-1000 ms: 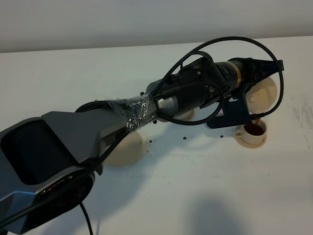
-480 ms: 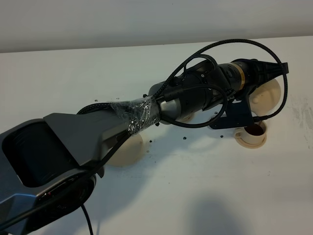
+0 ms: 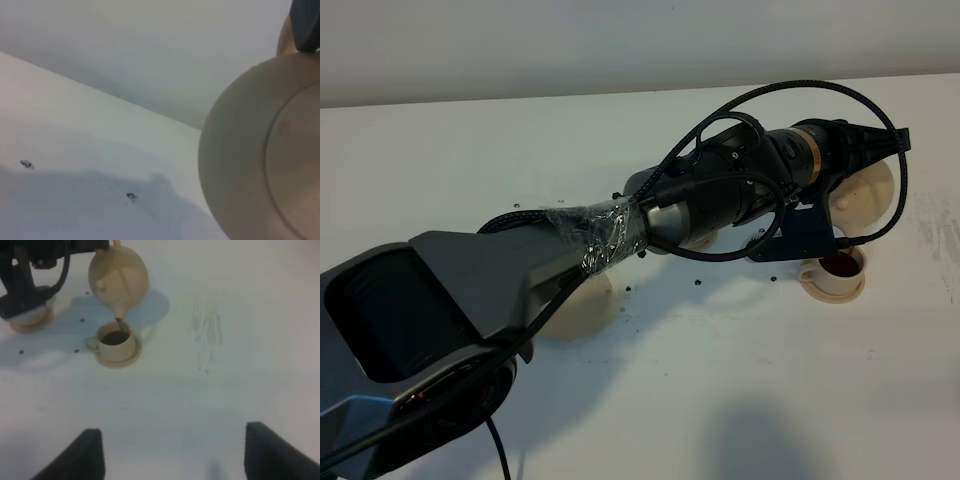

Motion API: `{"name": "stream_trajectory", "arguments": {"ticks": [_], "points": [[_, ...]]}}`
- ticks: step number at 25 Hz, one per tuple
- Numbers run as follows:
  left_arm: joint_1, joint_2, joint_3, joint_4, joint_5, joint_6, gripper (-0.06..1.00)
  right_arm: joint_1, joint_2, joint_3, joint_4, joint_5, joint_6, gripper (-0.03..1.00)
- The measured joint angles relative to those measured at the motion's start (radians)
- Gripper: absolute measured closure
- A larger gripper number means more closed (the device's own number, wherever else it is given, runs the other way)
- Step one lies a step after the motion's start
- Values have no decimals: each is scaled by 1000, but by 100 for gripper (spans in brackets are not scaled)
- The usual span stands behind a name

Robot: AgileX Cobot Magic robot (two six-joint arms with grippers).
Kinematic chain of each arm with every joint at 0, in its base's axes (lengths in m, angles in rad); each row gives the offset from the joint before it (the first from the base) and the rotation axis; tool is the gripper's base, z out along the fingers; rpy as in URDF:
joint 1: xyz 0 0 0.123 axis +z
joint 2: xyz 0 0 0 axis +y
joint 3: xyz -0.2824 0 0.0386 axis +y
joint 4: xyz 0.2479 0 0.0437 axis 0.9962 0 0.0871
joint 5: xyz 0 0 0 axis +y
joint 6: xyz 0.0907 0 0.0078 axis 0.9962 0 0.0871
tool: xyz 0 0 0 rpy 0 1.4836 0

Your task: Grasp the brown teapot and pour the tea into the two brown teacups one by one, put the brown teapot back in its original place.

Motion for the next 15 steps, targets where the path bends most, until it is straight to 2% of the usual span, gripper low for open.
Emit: {"name": "stream_trajectory", "arguments": {"ticks": [15], "points": [[-1,0,10,4,-14,1,86,0,0,0,0,0,0,39]]}}
